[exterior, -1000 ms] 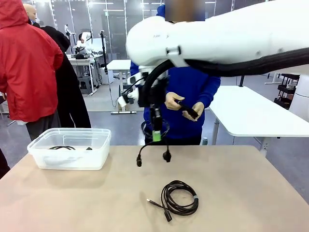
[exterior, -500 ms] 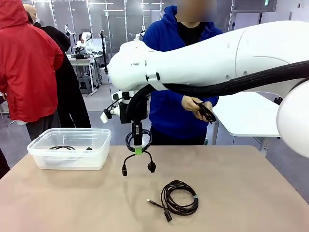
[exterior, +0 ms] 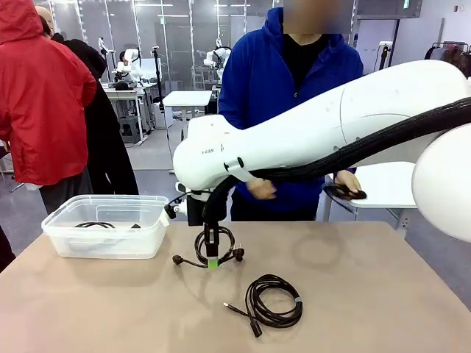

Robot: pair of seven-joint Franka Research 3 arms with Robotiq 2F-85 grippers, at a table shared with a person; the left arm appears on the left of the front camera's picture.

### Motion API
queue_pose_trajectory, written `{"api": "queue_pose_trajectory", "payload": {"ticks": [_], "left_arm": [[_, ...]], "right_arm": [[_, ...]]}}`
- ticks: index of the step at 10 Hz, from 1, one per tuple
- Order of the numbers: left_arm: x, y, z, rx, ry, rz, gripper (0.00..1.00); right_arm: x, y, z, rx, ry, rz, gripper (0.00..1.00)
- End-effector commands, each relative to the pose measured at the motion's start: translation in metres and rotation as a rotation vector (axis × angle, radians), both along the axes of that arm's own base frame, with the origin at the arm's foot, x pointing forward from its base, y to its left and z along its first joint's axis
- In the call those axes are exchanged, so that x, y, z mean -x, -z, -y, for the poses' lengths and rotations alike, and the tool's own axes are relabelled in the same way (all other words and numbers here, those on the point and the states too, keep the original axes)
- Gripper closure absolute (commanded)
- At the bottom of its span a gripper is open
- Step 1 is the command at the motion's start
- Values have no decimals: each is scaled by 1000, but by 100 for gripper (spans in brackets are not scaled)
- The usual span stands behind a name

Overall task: Organize and store the cables.
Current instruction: Place the Power Cable into the Organizing box.

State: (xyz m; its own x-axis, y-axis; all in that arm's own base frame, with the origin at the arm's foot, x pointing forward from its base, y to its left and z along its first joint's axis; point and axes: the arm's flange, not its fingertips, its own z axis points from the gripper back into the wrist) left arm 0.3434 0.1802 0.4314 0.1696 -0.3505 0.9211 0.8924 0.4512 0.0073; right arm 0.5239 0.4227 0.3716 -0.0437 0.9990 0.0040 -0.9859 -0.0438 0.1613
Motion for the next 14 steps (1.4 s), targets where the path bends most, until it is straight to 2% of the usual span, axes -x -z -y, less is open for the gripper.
{"api": "queue_pose_trajectory", "payload": {"ticks": [1, 2, 3, 4, 6, 7, 8, 12, 13, 14], "left_arm": [[0, 0, 4, 10, -34, 13, 0], [0, 0, 4, 10, -34, 13, 0], [0, 0, 4, 10, -34, 13, 0], [0, 0, 4, 10, -34, 13, 0], [0, 0, 4, 10, -34, 13, 0], [0, 0, 4, 10, -34, 13, 0], [0, 0, 4, 10, -34, 13, 0], [0, 0, 4, 10, -34, 13, 0], [0, 0, 4, 10, -34, 13, 0], [0, 0, 0, 0, 0, 0, 0]], "right_arm": [[7, 6, 7, -47, 22, -29, 100], [6, 8, 7, -58, 30, -41, 50], [6, 9, 10, -61, 45, -33, 31], [5, 11, 12, -71, 50, -37, 0], [3, 7, 23, -104, 82, -37, 0], [1, 2, 27, -116, 96, -27, 7], [1, -1, 32, -118, 103, -31, 0], [-3, -28, 74, -179, 131, -24, 0], [-5, -39, 96, -250, 152, -47, 0], [-2, -55, 126, -314, 176, -21, 0]]}}
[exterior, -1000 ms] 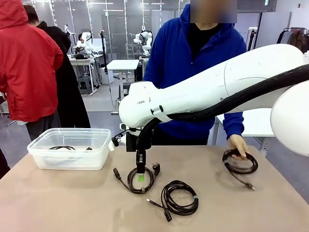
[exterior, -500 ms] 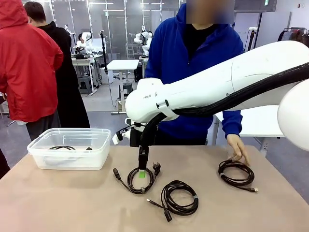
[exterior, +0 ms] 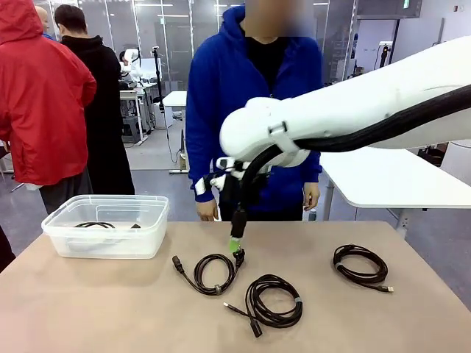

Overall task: Organize and store the cables.
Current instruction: Place the Power Cable into the Organizing box.

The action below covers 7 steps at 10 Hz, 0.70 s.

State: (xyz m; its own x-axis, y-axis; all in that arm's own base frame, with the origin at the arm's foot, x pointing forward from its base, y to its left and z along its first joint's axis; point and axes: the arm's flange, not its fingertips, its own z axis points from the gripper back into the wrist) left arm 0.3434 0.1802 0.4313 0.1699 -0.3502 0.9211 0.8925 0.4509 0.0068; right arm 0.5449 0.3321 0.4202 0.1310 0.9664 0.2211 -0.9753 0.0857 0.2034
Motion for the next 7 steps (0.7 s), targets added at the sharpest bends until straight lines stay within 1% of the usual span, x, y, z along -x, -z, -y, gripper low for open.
{"api": "queue_pose_trajectory", "payload": {"ticks": [1, 2, 3, 4, 5, 6, 7], "left_arm": [[-10, -14, 38, -65, 44, 23, 0], [-20, -25, 76, -77, 75, 43, 0], [-29, -32, 115, -124, 78, 32, 0], [-37, -40, 150, -146, 116, 40, 0], [-49, -48, 182, -213, 113, 35, 0], [-58, -50, 218, -236, 117, 46, 0], [-62, -50, 257, -263, 140, 87, 0]], "right_arm": [[24, -19, 67, -175, 10, 38, 0], [34, -27, 101, -191, -11, 70, 0], [41, -32, 137, -242, 13, 100, 0], [50, -38, 174, -307, 32, 131, 0], [61, -47, 213, -378, 60, 168, 0], [70, -53, 249, -420, 76, 221, 0], [80, -57, 290, -480, 116, 276, 0]]}}
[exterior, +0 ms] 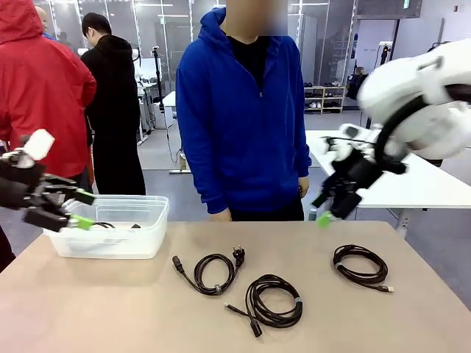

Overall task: Organize and store the cables.
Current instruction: Place the Power Cable into the Organizing box.

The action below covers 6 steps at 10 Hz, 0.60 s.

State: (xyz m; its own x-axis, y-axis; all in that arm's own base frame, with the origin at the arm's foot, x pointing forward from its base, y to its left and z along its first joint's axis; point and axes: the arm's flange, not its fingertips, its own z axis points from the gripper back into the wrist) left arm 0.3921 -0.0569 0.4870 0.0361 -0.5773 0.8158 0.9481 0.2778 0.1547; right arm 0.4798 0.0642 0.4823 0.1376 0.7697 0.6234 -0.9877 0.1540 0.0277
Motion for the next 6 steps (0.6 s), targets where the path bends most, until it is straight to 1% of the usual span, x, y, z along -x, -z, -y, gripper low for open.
{"api": "queue_pose_trajectory", "payload": {"ticks": [1, 2, 3, 4, 5, 6], "left_arm": [[-20, 9, 61, -108, -14, 38, 0], [-25, 12, 104, -163, 33, 1, 0], [-33, 17, 136, -208, 33, -23, 0], [-36, 25, 165, -279, 12, -18, 0], [-35, 33, 191, -295, 35, -48, 0], [-37, 41, 211, -365, 62, -61, 0]], "right_arm": [[22, 3, 67, -151, -29, 84, 0], [33, 6, 110, -265, -38, 110, 0], [42, 10, 142, -306, -17, 152, 0], [54, 14, 169, -363, -17, 212, 0], [66, 18, 192, -409, -22, 277, 0], [81, 26, 212, -430, -4, 333, 0]]}}
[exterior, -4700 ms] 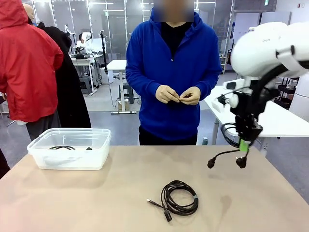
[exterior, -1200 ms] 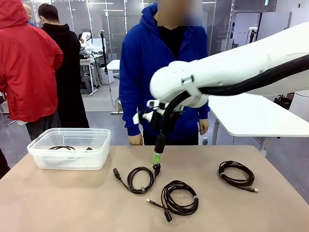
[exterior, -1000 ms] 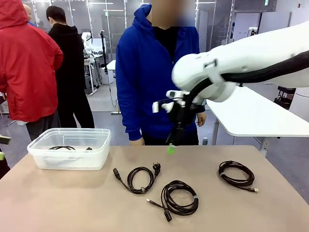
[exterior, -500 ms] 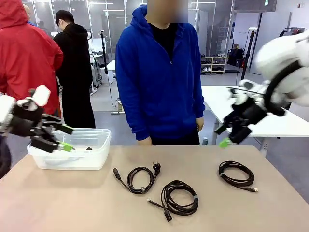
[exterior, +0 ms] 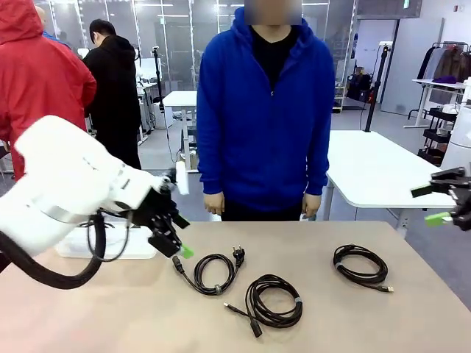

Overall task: Organize and store the cables.
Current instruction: Place the Power Cable into the Organizing box.

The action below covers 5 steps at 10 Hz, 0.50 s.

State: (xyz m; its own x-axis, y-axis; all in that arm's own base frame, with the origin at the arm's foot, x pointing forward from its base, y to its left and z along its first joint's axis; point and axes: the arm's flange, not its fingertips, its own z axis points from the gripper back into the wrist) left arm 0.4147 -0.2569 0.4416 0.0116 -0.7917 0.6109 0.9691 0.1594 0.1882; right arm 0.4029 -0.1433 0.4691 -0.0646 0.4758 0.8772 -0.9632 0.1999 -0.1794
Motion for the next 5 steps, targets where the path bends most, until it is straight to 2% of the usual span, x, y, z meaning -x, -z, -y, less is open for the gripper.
{"api": "queue_pose_trajectory", "payload": {"ticks": [1, 4, 5], "left_arm": [[-16, -1, 26, -96, -6, -50, 0], [-23, 6, 63, -256, 49, -73, 0], [-25, 14, 74, -293, 65, -79, 0]], "right_arm": [[16, 24, 22, -71, 11, 107, 0], [41, 67, 48, -194, 24, 255, 0], [49, 81, 52, -231, 23, 280, 0]]}}
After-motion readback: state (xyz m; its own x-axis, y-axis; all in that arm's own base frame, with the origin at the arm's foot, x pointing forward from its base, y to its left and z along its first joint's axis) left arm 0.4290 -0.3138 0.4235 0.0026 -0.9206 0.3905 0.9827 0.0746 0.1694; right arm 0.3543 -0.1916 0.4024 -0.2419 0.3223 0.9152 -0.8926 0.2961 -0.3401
